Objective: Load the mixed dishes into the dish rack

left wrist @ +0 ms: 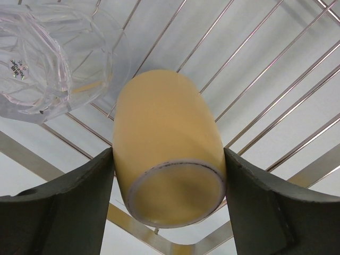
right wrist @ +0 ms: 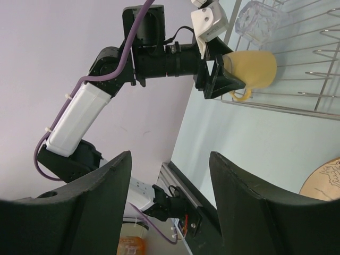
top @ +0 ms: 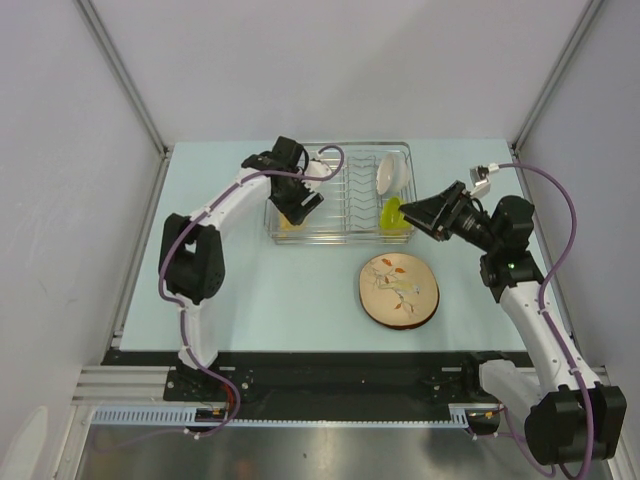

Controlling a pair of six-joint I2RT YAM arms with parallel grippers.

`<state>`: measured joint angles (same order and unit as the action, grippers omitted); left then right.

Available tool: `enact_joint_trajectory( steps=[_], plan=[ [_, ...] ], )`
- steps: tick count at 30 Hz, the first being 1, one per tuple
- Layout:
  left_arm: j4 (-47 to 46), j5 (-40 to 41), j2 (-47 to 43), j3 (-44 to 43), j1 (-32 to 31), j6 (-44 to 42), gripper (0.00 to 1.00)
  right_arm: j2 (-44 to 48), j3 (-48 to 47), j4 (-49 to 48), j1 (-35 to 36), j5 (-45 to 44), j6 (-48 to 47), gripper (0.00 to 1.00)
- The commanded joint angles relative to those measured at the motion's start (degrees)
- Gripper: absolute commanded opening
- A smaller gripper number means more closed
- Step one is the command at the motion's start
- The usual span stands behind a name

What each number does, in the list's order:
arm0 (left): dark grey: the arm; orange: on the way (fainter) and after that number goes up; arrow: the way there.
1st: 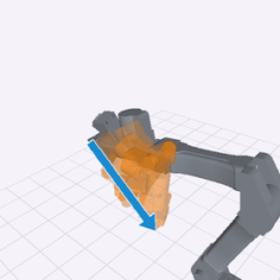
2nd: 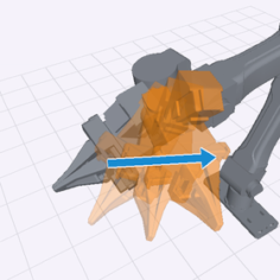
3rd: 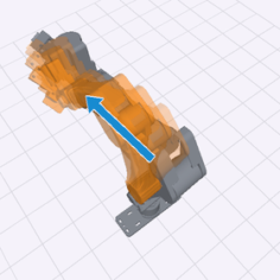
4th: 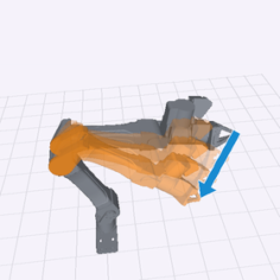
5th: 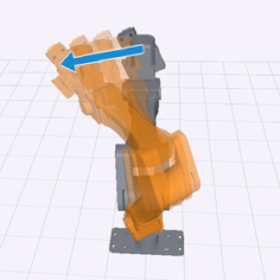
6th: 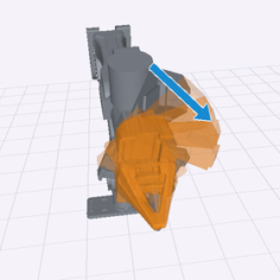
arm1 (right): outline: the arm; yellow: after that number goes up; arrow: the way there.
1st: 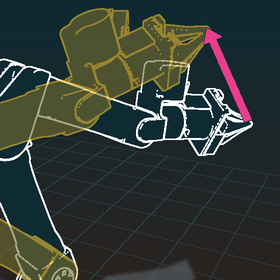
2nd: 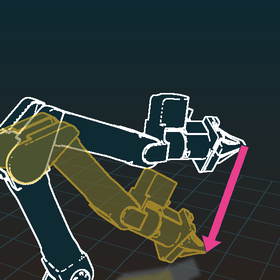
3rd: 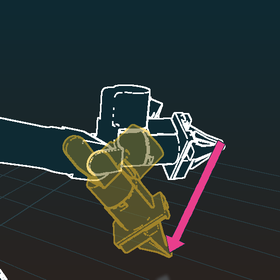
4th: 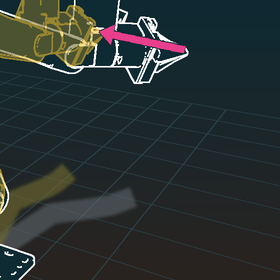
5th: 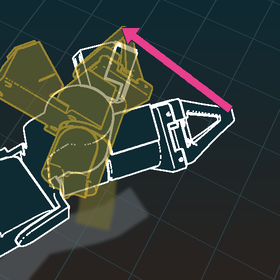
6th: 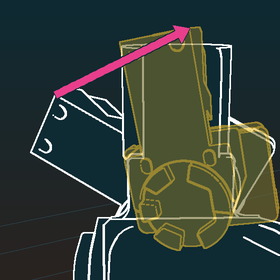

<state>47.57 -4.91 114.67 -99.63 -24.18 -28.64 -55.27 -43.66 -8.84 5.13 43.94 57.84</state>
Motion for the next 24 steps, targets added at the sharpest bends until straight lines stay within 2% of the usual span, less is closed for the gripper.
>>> enact_joint_trajectory(
  steps=[1, 3, 4, 6, 7, 8, 10, 14, 19, 22, 24],
  plan=[
    [-1.17, 3.32, -2.09, 0.67, 0.19, -2.03, 0.02, 1.39, -0.02, 0.76, -0.2, 0.0, -1.33, 0.67],
    [-0.55, 4.29, -1.82, 0.32, 0.19, -2.12, 0.21, 1.48, -0.02, 1.28, -0.29, 0.0, -1.86, 0.72],
    [-0.55, 4.73, -1.82, 0.23, 0.19, -2.12, 0.49, 1.56, -0.11, 1.72, -0.29, -0.17, -2.21, 0.73],
    [-1.25, 6.47, -2.78, 1.28, 0.19, -2.38, 0.72, 1.74, -0.11, 3.73, -0.38, -0.35, -3.78, 0.79],
    [-1.43, 6.66, -3.22, 1.63, 0.19, -2.56, 0.83, 2.0, -0.02, 4.79, -0.38, -0.7, -4.49, 0.8],
    [-1.52, 6.4, -4.27, 1.9, 0.28, -2.56, 0.86, 2.09, -0.02, 6.89, -0.29, -0.88, -5.19, 0.81],
    [-1.52, 6.49, -5.07, 2.08, 0.28, -2.47, 1.0, 2.35, -0.02, 9.36, -0.21, -2.19, -8.09, 0.82],
    [-1.08, 6.14, -7.18, 1.9, 0.28, -1.68, 1.0, 3.58, -0.02, 16.03, 0.06, -3.95, -11.26, 0.82],
    [0.67, 5.35, -10.16, 0.32, 0.28, -0.63, 1.0, 4.64, -0.02, 19.03, 0.24, -5.18, -13.1, 0.82],
    [2.87, 3.26, -12.79, -1.61, 0.28, -0.01, 1.0, 5.69, -0.2, 25.16, 0.15, -9.29, -16.88, 0.81],
    [5.15, 1.66, -14.64, -3.88, 0.37, 0.69, 1.0, 5.96, -0.72, 35.17, 0.32, -14.81, -22.23, 0.78]
  ],
)
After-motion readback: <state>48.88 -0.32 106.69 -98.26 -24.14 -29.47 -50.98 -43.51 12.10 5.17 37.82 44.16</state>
